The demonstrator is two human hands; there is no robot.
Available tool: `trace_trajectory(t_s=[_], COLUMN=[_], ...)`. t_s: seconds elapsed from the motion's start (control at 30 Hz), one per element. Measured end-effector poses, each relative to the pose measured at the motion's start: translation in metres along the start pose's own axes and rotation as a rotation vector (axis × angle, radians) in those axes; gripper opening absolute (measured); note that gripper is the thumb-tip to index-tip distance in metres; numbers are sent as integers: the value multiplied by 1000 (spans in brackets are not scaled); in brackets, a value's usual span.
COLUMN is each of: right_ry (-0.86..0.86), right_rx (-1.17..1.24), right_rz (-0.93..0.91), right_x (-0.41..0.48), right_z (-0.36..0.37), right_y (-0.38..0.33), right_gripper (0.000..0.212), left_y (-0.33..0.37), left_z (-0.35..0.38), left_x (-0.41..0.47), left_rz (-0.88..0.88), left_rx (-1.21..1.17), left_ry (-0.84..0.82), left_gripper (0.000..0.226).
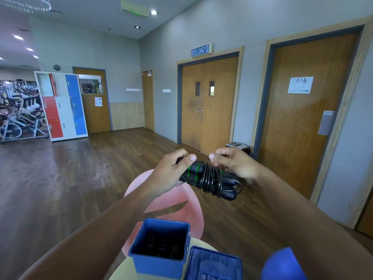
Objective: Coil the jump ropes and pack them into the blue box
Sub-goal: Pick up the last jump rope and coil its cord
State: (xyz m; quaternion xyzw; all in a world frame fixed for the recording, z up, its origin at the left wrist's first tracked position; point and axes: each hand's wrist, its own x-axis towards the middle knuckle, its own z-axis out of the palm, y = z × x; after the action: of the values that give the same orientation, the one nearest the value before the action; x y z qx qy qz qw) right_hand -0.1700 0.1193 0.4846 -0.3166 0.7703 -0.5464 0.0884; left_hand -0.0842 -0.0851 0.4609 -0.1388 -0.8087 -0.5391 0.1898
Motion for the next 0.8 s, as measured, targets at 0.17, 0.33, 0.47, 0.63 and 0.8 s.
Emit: trace_trajectory(t_s=[0.17, 0.33, 0.47, 0.63, 0.8], right_ry=[-137, 75, 213, 286, 283], right_rx=[338, 457, 526, 532, 466], right_rz=[99, 63, 51, -25, -66], right_x=[-2, 4, 7, 13, 15], right_z=[7, 23, 39, 63, 59], right_y=[8, 10, 12, 8, 1], right_gripper=[26, 18, 16, 12, 12], left_y=[1, -11, -20, -15, -10], left_z=[-16, -20, -14, -6, -7], left_x=[7, 19, 25, 30, 19], left_rz=[94, -88, -234, -290, -258], left_rx=[42, -143, -288, -259, -282], left_ry=[-53, 19, 241, 375, 251], left_gripper=[18, 13, 28, 12, 50])
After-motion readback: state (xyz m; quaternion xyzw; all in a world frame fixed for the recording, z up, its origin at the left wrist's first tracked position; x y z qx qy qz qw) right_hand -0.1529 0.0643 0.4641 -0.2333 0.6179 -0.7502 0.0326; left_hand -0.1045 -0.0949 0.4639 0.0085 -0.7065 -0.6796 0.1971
